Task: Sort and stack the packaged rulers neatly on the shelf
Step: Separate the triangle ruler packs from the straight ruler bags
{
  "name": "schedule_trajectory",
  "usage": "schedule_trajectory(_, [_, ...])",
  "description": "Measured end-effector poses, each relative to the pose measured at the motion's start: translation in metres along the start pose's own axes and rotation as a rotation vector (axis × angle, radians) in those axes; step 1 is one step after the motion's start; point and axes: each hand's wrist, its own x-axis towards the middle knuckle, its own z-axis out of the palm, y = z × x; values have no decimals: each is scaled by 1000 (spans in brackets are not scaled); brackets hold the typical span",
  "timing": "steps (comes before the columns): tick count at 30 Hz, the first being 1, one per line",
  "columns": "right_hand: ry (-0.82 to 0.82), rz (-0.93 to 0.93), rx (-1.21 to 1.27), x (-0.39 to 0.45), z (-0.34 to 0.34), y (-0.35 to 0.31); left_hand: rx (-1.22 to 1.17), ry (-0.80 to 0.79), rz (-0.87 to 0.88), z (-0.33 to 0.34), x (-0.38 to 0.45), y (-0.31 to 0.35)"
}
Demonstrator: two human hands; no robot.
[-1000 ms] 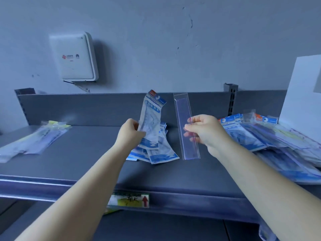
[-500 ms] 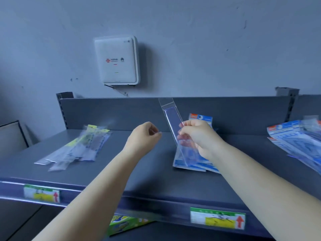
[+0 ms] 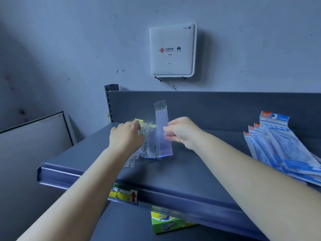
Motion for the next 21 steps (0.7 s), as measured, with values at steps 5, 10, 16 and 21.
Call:
schedule_trajectory(5, [88,-198,-728,10,-4,9,67,15,51,3,4,1])
schedule_trajectory(10, [251,-474,-1268,-12,-47,5,95,0,151,4,3,45])
schedule_trajectory(16, [326,-517,-1600,-47,-110,14,117,50,348,2,-11,125])
schedule_trajectory(21, [359,-454,-1646,-81,-173,30,79,83,447,2,-32,198])
